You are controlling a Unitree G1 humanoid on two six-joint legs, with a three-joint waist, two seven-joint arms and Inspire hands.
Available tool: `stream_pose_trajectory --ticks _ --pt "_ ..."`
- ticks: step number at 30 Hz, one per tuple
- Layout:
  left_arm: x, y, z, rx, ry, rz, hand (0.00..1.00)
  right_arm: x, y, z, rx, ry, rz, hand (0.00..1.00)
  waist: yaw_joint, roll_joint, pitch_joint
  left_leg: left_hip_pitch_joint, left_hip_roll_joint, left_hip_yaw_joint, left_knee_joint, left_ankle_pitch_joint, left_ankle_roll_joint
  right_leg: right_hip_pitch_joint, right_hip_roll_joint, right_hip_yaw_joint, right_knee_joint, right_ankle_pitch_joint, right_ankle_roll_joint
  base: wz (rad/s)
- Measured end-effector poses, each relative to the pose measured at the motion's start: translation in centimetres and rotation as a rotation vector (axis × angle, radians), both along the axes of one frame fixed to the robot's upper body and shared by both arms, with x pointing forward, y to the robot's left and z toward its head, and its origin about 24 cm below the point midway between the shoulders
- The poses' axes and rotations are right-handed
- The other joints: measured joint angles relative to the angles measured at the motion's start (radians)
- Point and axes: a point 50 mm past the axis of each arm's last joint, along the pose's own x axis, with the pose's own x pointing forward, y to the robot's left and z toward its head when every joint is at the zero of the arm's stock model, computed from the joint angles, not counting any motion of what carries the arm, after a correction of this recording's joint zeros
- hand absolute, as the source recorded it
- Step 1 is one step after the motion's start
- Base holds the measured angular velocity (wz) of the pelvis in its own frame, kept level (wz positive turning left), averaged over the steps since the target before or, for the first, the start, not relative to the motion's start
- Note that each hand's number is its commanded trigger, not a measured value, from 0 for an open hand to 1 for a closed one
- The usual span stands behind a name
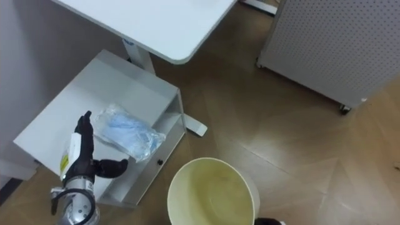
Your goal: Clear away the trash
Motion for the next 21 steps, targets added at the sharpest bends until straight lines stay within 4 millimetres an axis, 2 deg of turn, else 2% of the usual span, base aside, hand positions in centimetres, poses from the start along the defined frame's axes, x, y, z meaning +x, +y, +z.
stream_pose_trajectory --ticks 7,12,16,17,21 --pt "0.2 0.3 0.3 0.015 -0.006 0.003 0.00 0.4 0.1 0.3 0.048 -0.040 -0.050 1.00 -0.029 -0.004 -0.0005 -0.076 0.020 -0.001 0.094 -0.035 -0.009 -0.075 0.004 0.004 0.088 -0.034 -0.014 -0.03" --pt "0.8 1.2 1.2 0.081 -0.037 0.006 0.00 0.7 0.1 0.6 0.090 -0.063 -0.099 1.00 -0.044 -0.007 -0.0006 -0.143 0.047 0.003 0.186 -0.074 -0.012 -0.143 0.005 0.002 0.166 -0.064 -0.028 -0.03" --pt "0.8 1.5 1.4 0.092 -0.050 0.021 0.00 0.6 0.0 0.6 0.131 -0.074 -0.133 1.00 -0.049 -0.007 -0.0009 -0.176 0.053 -0.002 0.235 -0.094 -0.017 -0.174 0.004 -0.003 0.206 -0.078 -0.037 -0.06" --pt "0.8 1.6 1.4 0.095 -0.047 0.023 0.00 0.5 0.0 0.6 0.144 -0.074 -0.150 1.00 -0.049 -0.007 -0.0009 -0.188 0.064 -0.005 0.253 -0.101 -0.017 -0.181 0.005 -0.010 0.216 -0.082 -0.042 0.00" --pt "1.1 1.5 1.6 0.140 -0.043 0.002 0.00 0.8 -0.8 1.0 0.171 -0.107 -0.157 1.00 -0.059 -0.008 -0.0009 -0.254 0.065 -0.010 0.310 -0.115 -0.014 -0.245 0.003 -0.008 0.271 -0.096 -0.042 0.03"
